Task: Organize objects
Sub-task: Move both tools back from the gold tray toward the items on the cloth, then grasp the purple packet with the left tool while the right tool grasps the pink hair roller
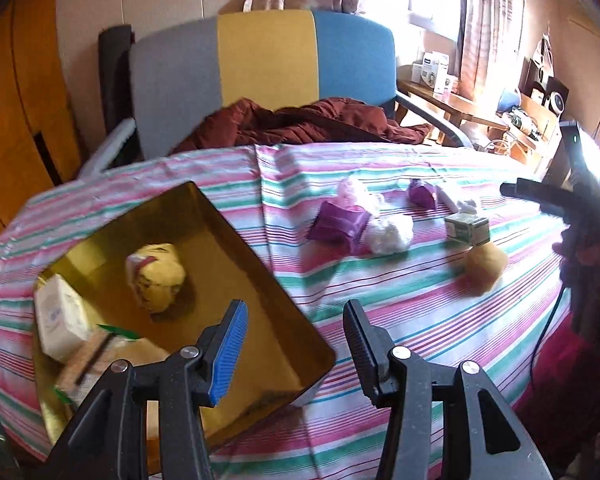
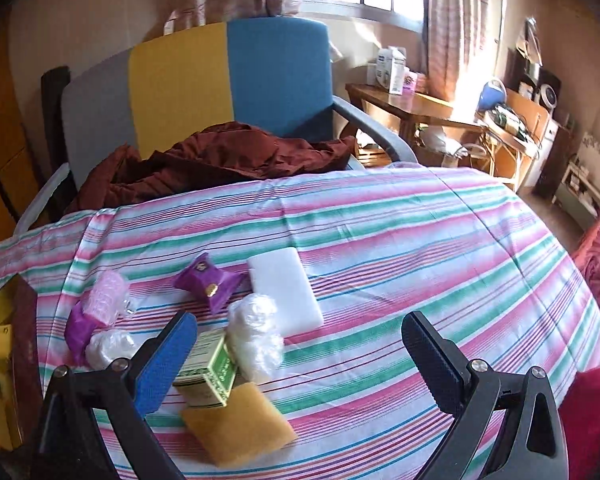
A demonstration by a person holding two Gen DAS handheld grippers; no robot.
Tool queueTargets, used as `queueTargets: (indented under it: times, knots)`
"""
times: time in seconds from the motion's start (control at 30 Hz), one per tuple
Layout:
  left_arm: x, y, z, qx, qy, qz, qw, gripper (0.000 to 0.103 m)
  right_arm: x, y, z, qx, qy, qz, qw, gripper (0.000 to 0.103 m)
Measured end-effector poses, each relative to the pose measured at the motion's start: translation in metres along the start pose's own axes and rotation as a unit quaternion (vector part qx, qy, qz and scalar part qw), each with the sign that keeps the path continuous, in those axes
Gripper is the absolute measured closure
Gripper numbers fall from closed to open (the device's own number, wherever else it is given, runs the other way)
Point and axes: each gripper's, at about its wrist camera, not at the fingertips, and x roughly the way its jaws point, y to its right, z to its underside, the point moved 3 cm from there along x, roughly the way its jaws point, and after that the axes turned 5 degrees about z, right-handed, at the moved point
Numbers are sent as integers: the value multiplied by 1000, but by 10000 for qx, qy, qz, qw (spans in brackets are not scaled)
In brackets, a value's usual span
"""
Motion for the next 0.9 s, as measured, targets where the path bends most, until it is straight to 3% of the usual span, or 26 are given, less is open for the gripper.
queueTargets:
  times: [0.13,0.4,0.63,0.73,0.9]
  knots:
    - [23,6,-12,-276,-276,297,9988,53,15,20,3,576,-356,-188,9975,0]
    - [69,20,-48,-859,-652,896,9901,53,10,14,5,562,-355,-482,9966,0]
    - [126,12,-75,-1637,-1059,951,9762,53,9,10,6,518,-392,-652,9958,0]
    - [144,6,-83,-1852,-1075,785,9737,53,11,12,6,565,-459,-706,9948,0]
    - [173,-2,-81,-2265,-1341,673,9624,52,14,13,7,626,-563,-793,9933,0]
